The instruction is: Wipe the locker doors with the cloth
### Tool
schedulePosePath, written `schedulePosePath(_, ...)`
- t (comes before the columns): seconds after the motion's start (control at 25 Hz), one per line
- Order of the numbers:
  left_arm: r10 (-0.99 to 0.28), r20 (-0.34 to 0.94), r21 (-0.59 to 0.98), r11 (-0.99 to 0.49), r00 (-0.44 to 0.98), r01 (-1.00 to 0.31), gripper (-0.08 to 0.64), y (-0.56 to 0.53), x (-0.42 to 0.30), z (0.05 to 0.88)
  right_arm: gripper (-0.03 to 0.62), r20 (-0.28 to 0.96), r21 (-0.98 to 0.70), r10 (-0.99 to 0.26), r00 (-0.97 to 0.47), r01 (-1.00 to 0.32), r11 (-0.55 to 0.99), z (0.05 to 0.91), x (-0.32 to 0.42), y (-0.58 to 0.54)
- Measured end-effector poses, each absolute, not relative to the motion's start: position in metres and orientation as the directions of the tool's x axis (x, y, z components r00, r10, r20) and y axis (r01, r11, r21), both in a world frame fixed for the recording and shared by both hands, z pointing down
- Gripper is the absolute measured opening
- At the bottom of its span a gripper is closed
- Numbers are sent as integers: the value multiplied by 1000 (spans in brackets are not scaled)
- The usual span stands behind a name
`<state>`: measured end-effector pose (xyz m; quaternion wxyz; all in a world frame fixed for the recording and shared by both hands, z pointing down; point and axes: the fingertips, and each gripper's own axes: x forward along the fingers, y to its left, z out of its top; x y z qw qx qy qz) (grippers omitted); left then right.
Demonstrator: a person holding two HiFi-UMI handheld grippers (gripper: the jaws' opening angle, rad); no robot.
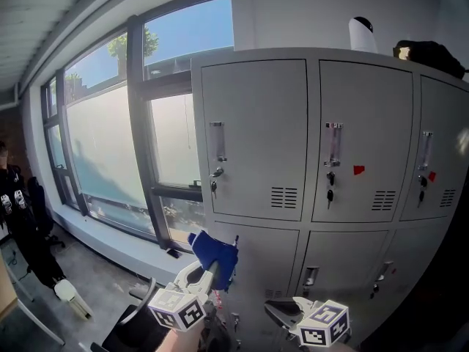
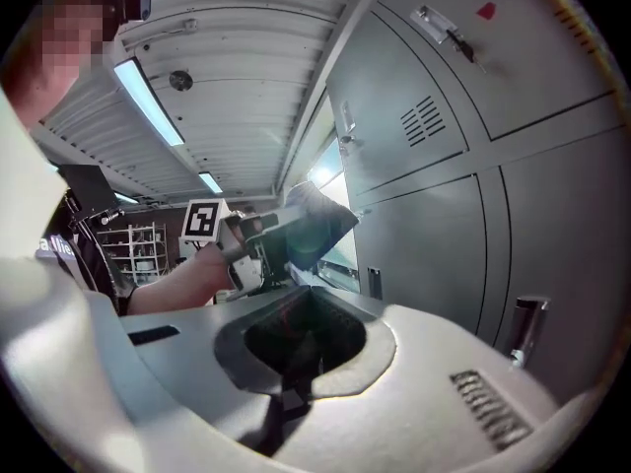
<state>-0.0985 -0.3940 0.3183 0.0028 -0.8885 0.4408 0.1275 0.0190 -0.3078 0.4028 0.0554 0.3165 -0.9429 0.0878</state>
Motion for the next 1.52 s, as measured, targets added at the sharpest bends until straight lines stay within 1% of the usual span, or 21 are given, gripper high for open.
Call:
schedulePosePath(0.16,-813,-335,68,-525,477,-848,60,-399,-137,263,6,164,-153,-590,-791,-611,777,409,26,-300)
schedulePosePath(0.32,-810,-447,-44,-404,379,-914,60,-405,-172,180,6,172,-175,-587,-791,-611,772,417,29,-289)
schedulePosePath(0.48,-782,-524,-129,-319,338,-939,60,-422,-179,87,6,180,-170,-583,-792,-609,775,435,41,-284)
schedulePosePath(0.6,-775,-546,-194,-254,319,-948,60,-435,-171,25,6,181,-192,-594,-784,-621,760,443,48,-275)
schedulePosePath(0.76,-779,-545,-307,-158,310,-938,60,-447,-143,-37,6,182,-215,-617,-765,-643,735,447,59,-269)
schedulePosePath(0.92,-798,-517,-436,-65,309,-898,60,-461,-105,-73,6,162,-194,-630,-759,-651,734,433,62,-265)
schedulePosePath(1.12,-835,-464,-529,-8,297,-849,60,-486,-77,-83,6,143,-80,-613,-777,-626,775,382,48,-266)
schedulePosePath(1.32,-863,-423,-569,15,277,-822,60,-505,-70,-85,6,100,49,-600,-793,-599,800,317,30,-264)
schedulePosePath(1.52,-879,-388,-624,28,278,-781,60,-514,-54,-88,6,88,65,-564,-821,-560,826,301,9,-254)
